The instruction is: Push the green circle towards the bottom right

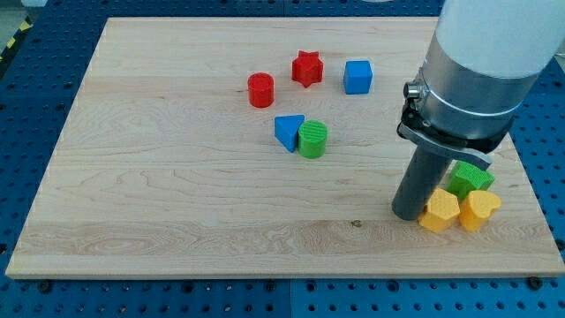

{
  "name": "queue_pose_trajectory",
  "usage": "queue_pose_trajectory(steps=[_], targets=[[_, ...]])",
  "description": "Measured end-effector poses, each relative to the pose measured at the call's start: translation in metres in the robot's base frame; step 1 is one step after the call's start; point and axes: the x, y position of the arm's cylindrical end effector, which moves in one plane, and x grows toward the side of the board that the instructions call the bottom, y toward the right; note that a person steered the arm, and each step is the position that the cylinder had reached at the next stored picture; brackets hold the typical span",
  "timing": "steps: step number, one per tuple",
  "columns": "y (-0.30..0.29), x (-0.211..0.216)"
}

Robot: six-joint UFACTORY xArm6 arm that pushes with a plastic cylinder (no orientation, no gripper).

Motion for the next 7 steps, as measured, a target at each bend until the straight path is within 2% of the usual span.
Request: queue_pose_trajectory(steps=[2, 3, 5, 7], targets=[[-0.002, 0.0], [-0.033, -0.008], [-0.079, -0.056], [-0.107, -0.056]])
